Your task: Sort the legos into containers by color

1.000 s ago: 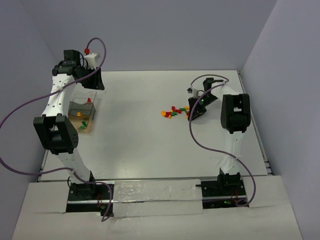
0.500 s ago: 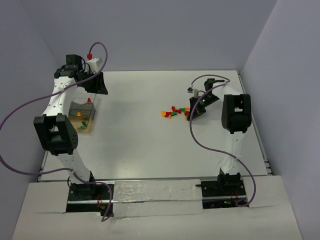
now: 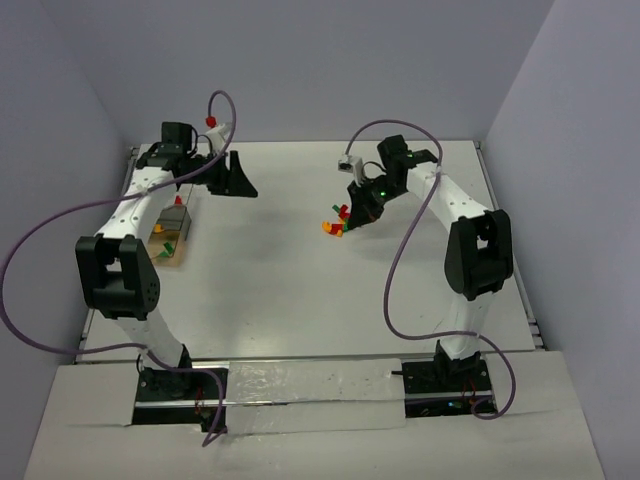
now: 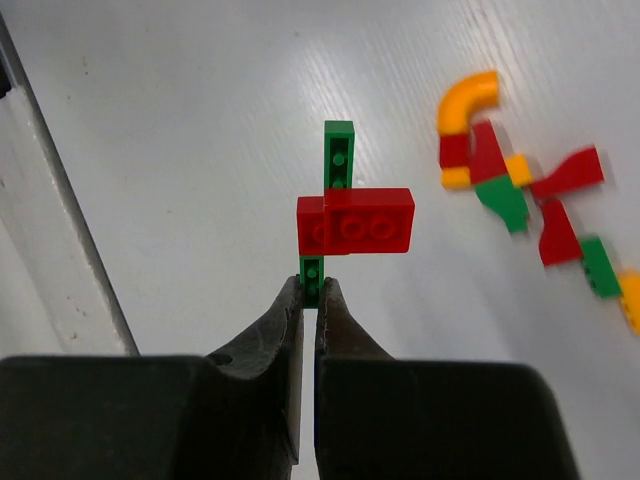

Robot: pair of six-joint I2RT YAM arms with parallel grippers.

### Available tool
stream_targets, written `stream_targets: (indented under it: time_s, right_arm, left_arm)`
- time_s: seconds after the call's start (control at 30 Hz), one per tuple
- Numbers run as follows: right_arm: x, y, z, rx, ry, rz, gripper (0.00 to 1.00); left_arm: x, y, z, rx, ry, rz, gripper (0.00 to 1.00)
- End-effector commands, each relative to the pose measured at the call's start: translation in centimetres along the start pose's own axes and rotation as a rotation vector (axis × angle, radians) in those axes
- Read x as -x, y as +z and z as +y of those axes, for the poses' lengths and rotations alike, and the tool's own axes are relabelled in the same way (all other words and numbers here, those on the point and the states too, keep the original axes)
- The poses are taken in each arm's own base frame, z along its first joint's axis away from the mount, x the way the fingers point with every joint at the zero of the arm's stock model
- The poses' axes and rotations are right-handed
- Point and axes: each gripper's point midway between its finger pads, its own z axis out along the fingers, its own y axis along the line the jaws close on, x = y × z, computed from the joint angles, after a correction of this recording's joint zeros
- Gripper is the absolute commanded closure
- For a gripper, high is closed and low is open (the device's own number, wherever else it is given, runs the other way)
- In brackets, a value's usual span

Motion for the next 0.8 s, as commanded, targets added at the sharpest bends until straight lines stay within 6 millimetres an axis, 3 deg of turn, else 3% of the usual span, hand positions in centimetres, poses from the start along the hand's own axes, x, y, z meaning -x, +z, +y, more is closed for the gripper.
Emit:
stream_targets:
  time_s: [0.0, 0.13, 0.33, 0.77]
  right_arm:
    - [2.8, 0.1, 1.7, -0.036, -0.138, -0.056, 1.0]
    - [4.7, 0.9, 3.6, -0.017, -0.188, -0.077, 1.0]
    - [6.0, 2.4, 4.4, -0.084, -0.274, -0.051, 1.0]
    - [8.7, 3.6, 5.3, -0.181, -0.337, -0.073, 1.0]
  left_arm:
    - [2.2, 2.1, -2.9, -0.089, 0.03, -0.022, 0.43]
    - [1.8, 3.7, -4.8, -0.191, -0.009, -0.004, 0.44]
    - [1.9, 6.0, -6.9, -0.292, -0.066, 0.036, 0.41]
    - [0.1, 8.6, -7.2, -0.323, -0.112, 0.136, 0.39]
